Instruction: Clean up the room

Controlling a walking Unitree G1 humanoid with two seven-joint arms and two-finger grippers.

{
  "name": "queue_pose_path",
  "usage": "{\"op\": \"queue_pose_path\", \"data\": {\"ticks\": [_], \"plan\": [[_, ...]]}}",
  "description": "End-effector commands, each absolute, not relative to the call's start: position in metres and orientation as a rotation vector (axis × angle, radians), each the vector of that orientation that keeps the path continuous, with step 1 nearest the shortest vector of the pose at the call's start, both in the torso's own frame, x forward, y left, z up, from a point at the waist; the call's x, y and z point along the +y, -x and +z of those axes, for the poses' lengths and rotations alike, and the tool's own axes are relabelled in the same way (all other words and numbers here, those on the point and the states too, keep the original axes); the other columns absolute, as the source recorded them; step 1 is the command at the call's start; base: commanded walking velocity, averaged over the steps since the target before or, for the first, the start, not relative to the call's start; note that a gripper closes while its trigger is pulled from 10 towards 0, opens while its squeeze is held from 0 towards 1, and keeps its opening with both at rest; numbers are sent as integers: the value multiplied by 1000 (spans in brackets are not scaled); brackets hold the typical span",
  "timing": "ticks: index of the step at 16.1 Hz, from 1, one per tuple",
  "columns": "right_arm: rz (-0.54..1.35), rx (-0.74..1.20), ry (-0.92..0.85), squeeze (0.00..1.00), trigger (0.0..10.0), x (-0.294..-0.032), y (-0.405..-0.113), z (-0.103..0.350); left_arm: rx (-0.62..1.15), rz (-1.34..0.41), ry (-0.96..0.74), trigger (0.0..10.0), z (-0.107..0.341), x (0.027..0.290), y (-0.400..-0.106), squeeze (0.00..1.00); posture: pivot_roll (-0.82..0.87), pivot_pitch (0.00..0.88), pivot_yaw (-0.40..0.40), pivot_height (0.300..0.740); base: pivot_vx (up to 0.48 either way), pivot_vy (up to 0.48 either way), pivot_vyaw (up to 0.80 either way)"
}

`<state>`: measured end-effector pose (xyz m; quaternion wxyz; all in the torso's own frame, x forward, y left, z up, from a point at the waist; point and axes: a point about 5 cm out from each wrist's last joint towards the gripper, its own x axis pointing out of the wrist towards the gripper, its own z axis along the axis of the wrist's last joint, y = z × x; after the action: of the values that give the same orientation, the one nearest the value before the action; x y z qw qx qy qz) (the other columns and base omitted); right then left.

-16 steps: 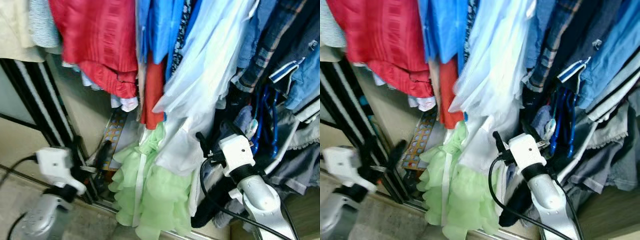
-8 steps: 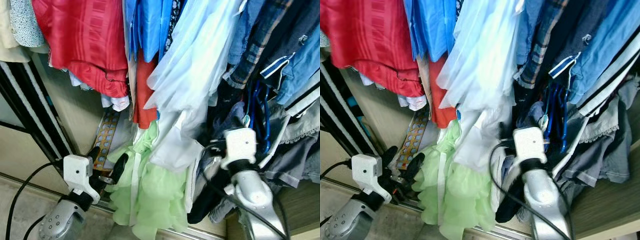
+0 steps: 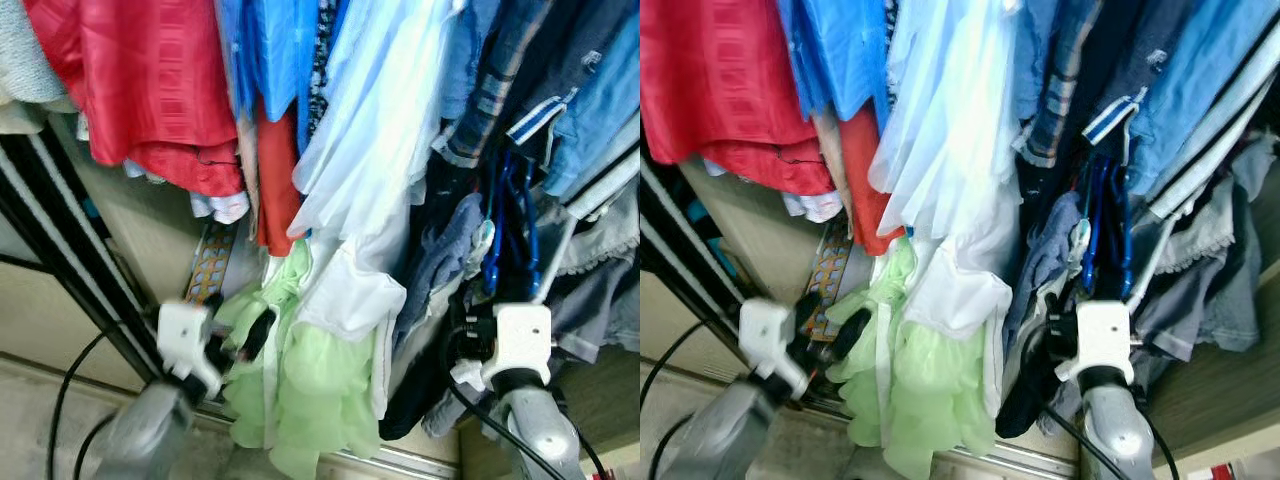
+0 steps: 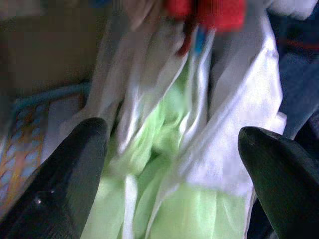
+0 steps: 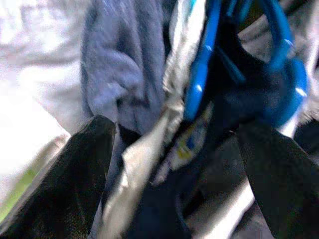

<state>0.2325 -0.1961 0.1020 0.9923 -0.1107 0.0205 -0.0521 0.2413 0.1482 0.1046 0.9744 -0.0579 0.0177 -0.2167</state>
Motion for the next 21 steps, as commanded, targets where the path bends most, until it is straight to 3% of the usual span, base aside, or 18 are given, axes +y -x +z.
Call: {"op": "queue_pose_path", "data": {"ticks": [1,5,10,15,21], "plan": [[-127,27,257,0,10000,-200,-230,106,21,-484,108,10000,107,140,-248,0,-75,95,-23,740,0,0,0],[-101,51,278,0,10000,-195,-231,100,5,-464,102,10000,107,143,-256,0,-74,93,-4,740,0,0,0],[-90,19,226,0,10000,-192,-250,112,85,-339,129,10000,93,163,-223,0,-29,107,-54,740,0,0,0],[-63,22,176,0,10000,-181,-255,112,81,-355,111,10000,91,154,-227,0,-8,92,-70,740,0,0,0],[-57,30,170,0,10000,-178,-260,112,72,-322,78,10000,95,161,-231,0,2,115,-71,740,0,0,800]]}}
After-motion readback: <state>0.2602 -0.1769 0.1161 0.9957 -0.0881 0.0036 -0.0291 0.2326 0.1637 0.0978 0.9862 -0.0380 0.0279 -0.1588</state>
